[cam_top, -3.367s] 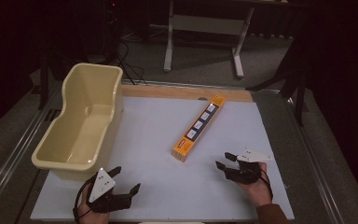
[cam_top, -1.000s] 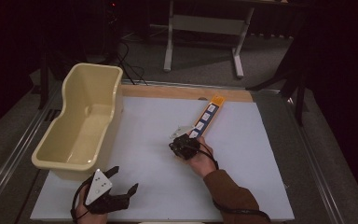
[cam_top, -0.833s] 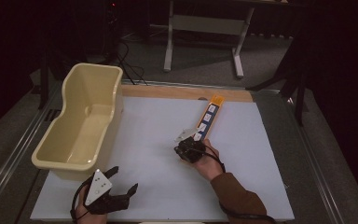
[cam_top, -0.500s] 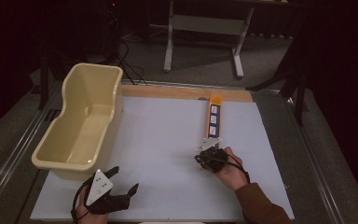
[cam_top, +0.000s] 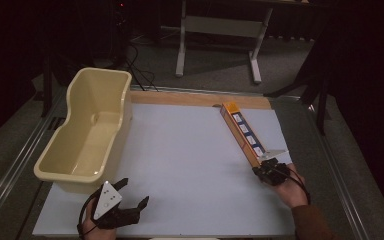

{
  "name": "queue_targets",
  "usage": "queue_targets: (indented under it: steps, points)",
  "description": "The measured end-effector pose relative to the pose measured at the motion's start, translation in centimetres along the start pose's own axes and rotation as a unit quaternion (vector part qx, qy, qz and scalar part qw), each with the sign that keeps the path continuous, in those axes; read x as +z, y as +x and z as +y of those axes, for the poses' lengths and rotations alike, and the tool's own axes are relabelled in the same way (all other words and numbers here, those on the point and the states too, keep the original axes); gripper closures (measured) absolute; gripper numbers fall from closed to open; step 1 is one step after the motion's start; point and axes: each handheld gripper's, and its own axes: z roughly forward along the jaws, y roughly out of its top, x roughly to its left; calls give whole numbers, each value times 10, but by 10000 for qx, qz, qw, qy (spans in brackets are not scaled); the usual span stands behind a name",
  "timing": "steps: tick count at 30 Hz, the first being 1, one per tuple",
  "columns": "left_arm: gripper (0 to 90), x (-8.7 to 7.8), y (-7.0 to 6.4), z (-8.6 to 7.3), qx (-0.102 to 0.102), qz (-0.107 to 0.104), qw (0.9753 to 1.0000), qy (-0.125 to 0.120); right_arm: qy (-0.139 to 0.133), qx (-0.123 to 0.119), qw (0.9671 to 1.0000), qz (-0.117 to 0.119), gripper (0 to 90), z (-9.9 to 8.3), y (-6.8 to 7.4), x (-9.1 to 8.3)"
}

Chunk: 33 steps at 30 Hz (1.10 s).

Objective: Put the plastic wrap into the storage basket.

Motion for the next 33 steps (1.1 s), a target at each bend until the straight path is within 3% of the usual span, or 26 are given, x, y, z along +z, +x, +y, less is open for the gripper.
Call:
queue_targets:
  steps: [1,3,9,10,15,17,21,33]
  points:
    - [152,1,0,0,3,-4,10000,0,-69,77,9997,215,861,-3,-9,-2]
    - [152,1,0,0,12,3,10000,6,-315,203,9980,518,816,-3,-15,-6]
    - [152,1,0,0,13,0,10000,10,-935,209,9931,677,720,6,-23,-16]
    - [153,1,0,0,8,0,10000,9,-1045,272,9928,513,656,12,-28,-17]
    - [152,1,0,0,-13,5,10000,-5,-1022,434,9937,155,537,30,-41,-11]
    - [152,1,0,0,-15,3,10000,-4,-1008,443,9938,123,520,34,-43,-10]
    - [152,1,0,0,-4,3,10000,11,-799,500,9955,-82,426,54,-53,4]
    - [152,0,1,0,-27,23,10000,3,-397,674,9967,-201,285,86,-72,37]
